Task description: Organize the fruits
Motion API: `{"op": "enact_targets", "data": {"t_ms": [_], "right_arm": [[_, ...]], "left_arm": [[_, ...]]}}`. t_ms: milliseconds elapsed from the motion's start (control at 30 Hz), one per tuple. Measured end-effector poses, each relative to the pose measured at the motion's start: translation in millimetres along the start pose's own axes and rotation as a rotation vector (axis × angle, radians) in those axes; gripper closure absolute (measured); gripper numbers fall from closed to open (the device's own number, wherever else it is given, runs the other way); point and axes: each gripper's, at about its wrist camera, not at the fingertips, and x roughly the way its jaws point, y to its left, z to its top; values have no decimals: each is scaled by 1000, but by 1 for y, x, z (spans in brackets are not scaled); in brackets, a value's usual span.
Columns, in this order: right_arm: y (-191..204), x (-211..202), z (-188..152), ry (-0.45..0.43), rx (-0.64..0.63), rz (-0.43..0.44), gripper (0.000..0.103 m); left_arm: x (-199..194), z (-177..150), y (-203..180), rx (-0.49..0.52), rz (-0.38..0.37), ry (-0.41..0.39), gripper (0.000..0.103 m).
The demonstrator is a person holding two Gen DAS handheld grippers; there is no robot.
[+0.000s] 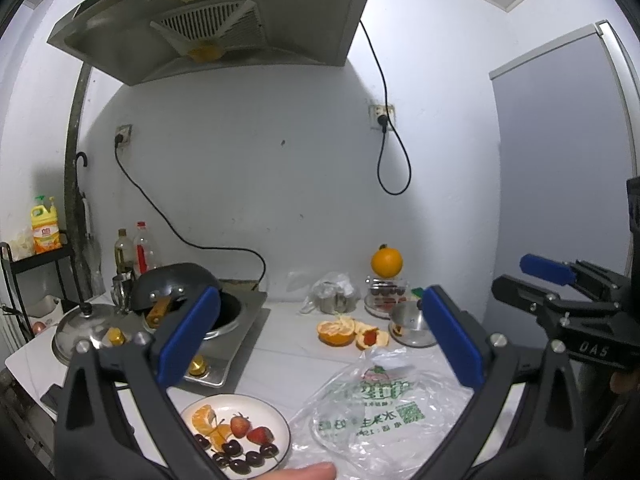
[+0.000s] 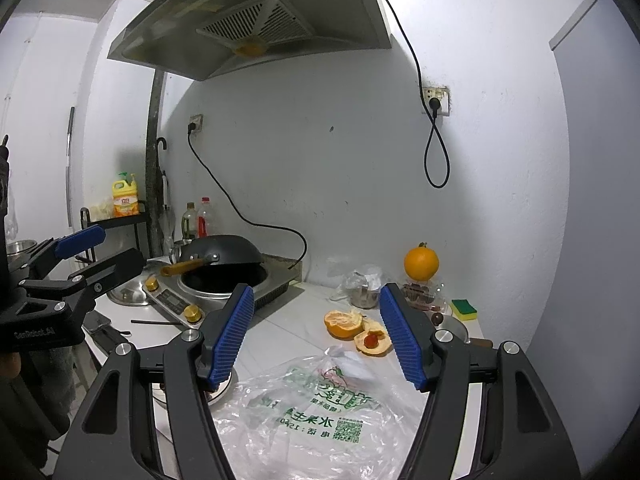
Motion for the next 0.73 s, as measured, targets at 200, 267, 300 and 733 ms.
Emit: {"op": "enact_targets", "data": {"t_ms": [200,267,300,733], "right_arm": [[-3,4,-1,3,3,0,34],[-4,5,-1,5,1,-1,34],[-4,6,-1,5,0,-1,34],[-7,13,-2,23,-8,4,34]], "left_arm": [[9,-2,-3,-1,0,11,1],[12,-2,-4,2,3,14,1],[14,-2,-4,3,3,16,1],[22,-7,-9,-6,-6,28,1]]}}
